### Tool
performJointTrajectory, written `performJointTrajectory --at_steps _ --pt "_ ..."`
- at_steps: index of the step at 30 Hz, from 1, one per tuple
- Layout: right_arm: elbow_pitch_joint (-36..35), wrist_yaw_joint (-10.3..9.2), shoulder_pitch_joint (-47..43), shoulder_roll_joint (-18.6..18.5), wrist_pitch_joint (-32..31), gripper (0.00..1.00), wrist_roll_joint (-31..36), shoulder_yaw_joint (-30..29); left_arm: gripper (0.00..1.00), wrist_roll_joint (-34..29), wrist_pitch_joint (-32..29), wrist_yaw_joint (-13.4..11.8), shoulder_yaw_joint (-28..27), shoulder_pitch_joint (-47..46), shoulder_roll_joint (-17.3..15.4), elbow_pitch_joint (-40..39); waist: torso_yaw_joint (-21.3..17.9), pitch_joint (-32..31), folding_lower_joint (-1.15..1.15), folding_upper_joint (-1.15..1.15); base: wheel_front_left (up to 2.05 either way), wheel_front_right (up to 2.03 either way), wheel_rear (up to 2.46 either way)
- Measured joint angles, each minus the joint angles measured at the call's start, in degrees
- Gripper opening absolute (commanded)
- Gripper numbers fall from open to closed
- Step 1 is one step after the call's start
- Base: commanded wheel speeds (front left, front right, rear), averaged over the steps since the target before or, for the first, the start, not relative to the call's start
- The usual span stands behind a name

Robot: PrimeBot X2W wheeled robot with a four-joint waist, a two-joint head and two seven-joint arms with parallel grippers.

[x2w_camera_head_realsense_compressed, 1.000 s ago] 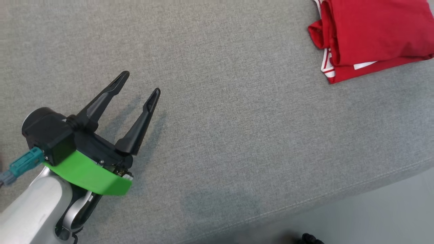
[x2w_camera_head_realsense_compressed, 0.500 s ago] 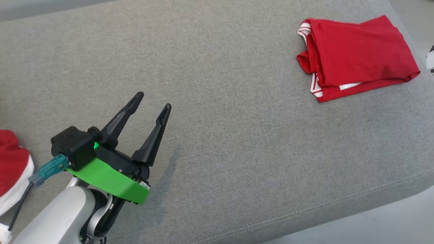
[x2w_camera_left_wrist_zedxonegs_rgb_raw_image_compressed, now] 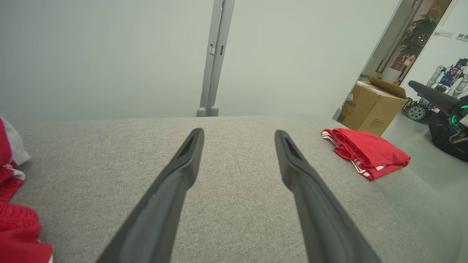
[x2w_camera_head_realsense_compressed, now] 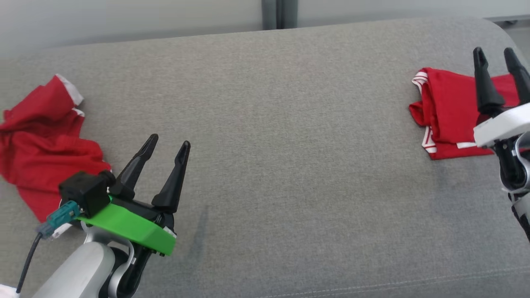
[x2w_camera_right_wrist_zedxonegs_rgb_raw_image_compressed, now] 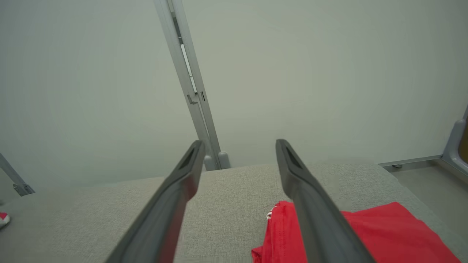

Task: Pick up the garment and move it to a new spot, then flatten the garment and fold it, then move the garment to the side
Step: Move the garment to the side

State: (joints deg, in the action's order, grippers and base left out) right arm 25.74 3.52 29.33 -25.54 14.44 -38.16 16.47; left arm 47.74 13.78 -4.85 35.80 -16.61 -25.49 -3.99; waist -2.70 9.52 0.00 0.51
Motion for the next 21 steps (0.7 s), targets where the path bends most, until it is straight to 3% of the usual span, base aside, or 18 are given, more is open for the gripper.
performJointTrajectory --at_steps 3,11,21 --pt "-0.93 -0.20 -3.36 0.30 0.00 1.00 0.00 -0.07 1.00 -0.01 0.15 -0.41 -0.46 0.60 0.73 0.89 2.34 -1.35 0.00 0.00 0.00 0.00 0.00" --pt "-6.88 -3.85 -11.23 1.22 0.00 1.00 1.65 -2.37 1.00 -0.08 0.46 -0.77 -2.13 2.91 1.14 3.58 8.47 -4.76 0.00 0.00 0.00 0.00 0.00" --pt "-15.80 -6.43 -19.29 4.30 0.00 1.00 7.11 1.22 1.00 -0.12 0.48 -1.80 -8.06 8.57 1.01 3.92 12.74 -8.55 0.00 0.00 0.00 0.00 0.00"
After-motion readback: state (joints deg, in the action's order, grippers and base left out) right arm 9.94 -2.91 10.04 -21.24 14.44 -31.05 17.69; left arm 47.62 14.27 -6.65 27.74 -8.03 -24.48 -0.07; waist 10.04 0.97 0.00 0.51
